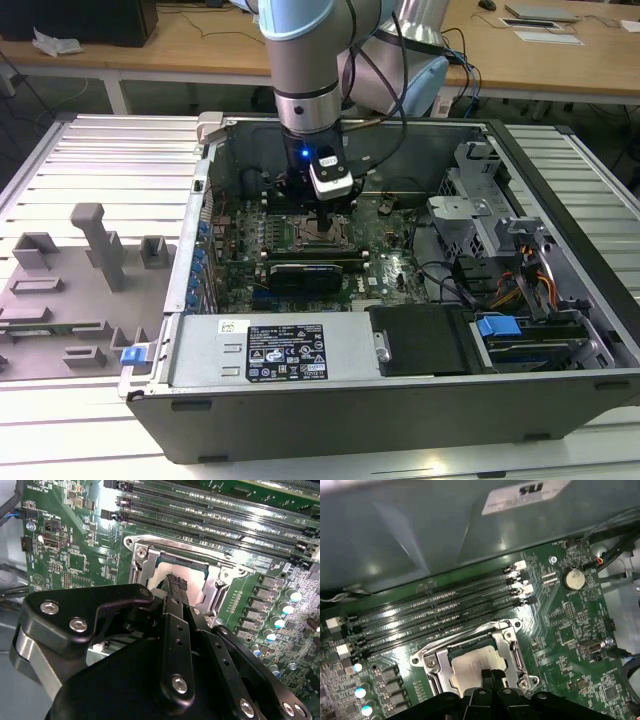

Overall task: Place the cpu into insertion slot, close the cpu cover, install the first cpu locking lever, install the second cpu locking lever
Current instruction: 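Install the first cpu locking lever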

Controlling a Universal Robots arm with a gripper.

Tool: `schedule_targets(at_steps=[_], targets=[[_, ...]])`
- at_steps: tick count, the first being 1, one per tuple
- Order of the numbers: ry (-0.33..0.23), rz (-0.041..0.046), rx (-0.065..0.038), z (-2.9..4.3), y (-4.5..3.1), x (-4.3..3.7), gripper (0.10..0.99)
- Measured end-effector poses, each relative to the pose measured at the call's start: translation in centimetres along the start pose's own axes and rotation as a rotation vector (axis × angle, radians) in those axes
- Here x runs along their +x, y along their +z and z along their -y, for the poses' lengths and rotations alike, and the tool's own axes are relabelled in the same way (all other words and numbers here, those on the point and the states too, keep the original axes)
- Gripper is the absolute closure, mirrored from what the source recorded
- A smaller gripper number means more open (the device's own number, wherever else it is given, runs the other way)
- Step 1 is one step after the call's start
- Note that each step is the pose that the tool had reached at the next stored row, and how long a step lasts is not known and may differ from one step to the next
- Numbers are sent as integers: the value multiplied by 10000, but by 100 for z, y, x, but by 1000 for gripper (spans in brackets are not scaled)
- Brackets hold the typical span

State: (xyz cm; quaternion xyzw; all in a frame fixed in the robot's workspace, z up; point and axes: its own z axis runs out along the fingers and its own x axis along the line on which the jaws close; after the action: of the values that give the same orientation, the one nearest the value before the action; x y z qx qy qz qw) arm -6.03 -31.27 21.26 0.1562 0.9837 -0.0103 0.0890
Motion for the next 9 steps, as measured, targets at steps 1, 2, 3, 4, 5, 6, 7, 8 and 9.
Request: schedule_targets(at_steps=[1, 2, 3, 4, 5, 6, 7, 8, 9], targets=[[0, -1, 0, 0, 0, 0, 980], [0, -1, 2, 0, -1, 0, 980], [-4, -12, 7, 1, -1, 0, 980], [-10, -131, 43, 0, 1, -1, 980], [-19, -334, 108, 0, 2, -2, 980], [-28, -531, 173, 0, 3, -3, 980], [-35, -665, 216, 0, 3, -4, 980], [-35, -670, 219, 0, 3, -3, 980], [-36, -675, 220, -1, 3, -4, 980]])
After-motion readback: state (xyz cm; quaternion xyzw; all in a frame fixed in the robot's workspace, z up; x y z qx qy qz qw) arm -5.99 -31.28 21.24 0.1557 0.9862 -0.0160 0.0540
